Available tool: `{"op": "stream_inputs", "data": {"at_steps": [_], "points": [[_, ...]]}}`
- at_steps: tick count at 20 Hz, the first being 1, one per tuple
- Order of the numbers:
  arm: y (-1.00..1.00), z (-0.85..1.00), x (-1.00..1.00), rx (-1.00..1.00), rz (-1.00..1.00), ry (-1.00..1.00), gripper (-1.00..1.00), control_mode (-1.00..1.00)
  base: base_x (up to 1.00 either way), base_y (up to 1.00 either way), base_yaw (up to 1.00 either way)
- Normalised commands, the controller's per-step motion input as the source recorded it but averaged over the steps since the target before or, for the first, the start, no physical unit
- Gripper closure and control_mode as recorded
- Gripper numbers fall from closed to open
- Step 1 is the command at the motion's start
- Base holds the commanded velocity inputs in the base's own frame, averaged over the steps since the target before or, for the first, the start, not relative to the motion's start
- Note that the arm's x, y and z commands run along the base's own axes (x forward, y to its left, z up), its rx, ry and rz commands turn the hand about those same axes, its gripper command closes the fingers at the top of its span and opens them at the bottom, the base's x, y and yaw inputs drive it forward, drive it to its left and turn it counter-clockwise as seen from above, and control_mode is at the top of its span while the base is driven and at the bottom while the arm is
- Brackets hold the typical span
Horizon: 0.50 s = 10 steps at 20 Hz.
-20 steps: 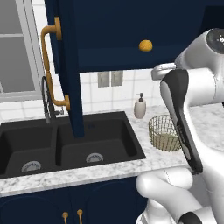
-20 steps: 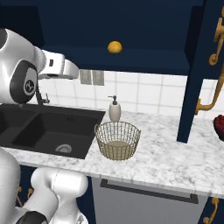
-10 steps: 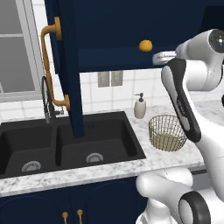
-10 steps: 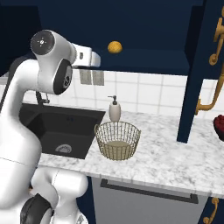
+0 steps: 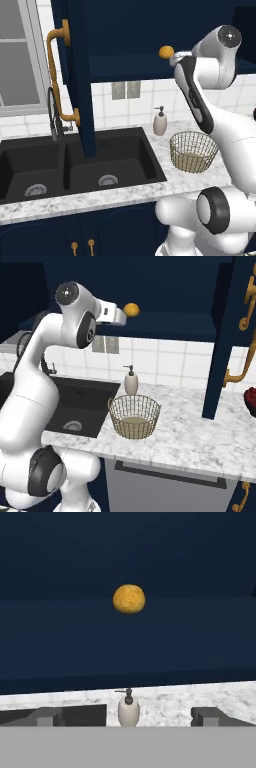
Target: Open the cabinet, pick up the bread from the cabinet and place it in the basket. Then move the basket to the dining counter.
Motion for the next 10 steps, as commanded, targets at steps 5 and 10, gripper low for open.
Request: {"op": "stream_inputs", "data": {"at_steps": [5, 10], "points": [[-0.16, 0.0, 0.87, 0.0, -0.02, 0.1, -1.0, -1.0, 0.0, 0.0, 0.0], [0.0, 0.0, 0.66, 0.0, 0.0, 0.05, -1.0, -1.0, 0.0, 0.0, 0.0]]}}
